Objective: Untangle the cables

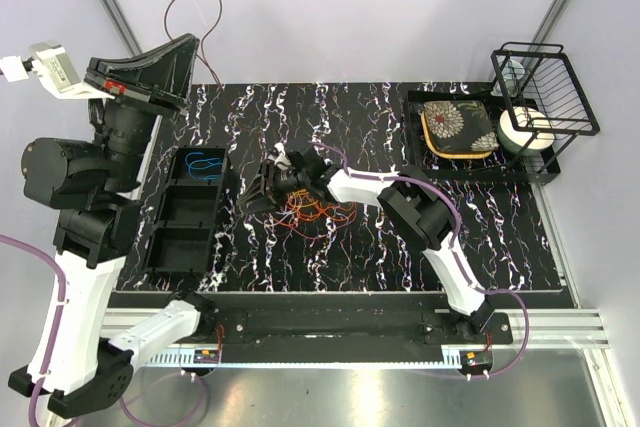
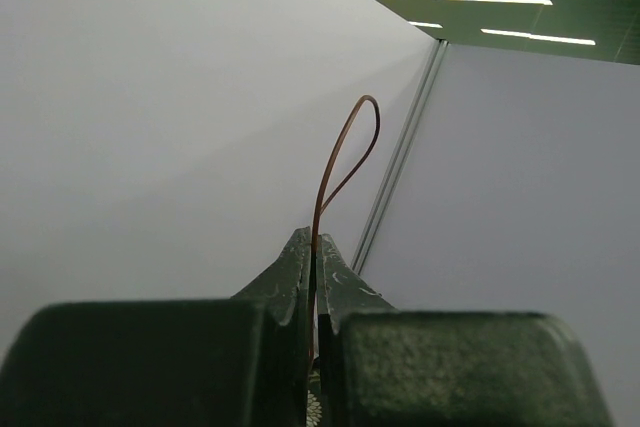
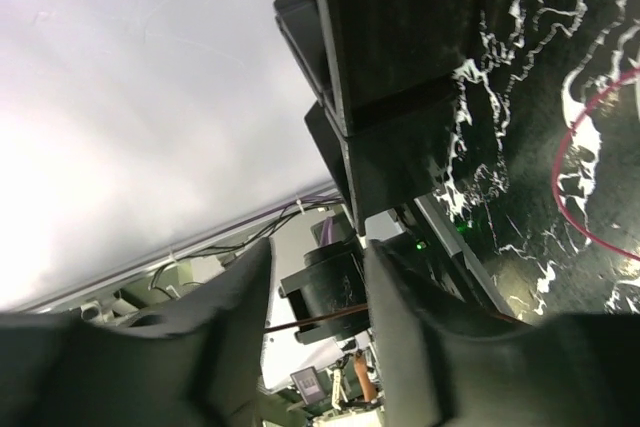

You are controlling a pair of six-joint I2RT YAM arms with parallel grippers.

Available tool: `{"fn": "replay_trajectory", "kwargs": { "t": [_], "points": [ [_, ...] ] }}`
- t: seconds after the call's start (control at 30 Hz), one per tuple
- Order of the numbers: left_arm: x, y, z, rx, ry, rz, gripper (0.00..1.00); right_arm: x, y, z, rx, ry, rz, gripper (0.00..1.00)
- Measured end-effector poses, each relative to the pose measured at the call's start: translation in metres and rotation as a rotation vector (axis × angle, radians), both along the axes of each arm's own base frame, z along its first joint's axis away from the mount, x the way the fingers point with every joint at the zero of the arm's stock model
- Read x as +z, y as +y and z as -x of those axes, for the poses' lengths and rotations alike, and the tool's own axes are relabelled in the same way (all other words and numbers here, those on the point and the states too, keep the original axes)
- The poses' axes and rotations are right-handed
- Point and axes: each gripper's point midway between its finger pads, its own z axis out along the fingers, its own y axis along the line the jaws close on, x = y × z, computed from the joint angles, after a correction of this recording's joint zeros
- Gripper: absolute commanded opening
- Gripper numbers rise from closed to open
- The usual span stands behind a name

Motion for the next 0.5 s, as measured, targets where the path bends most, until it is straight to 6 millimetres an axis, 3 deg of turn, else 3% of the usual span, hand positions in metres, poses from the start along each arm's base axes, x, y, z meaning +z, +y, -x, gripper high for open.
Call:
{"fn": "replay_trajectory", "kwargs": {
  "t": [0.07,0.13,0.2,0.5],
  "points": [
    [0.0000,-0.0004,0.0002,-0.002,0.000,-0.001,0.00,0.0025,0.0019,-0.0007,-0.001,0.003,-0.018,0.27],
    [-0.0003,-0.0006,0.0001,-0.003,0.000,-0.002,0.00,0.0052,0.0026,-0.0007,0.000,0.008,-0.030,0.08],
    [-0.0003,-0.0007,0.0001,-0.003,0.000,-0.002,0.00,0.0079,0.0030,0.0002,0.004,0.009,-0.046,0.01],
    [-0.0091,-0.0015,-0.0035,0.006,0.014,-0.022,0.00,0.0012,-0.0019,0.0062,0.018,0.024,-0.061,0.00]
  ]
}}
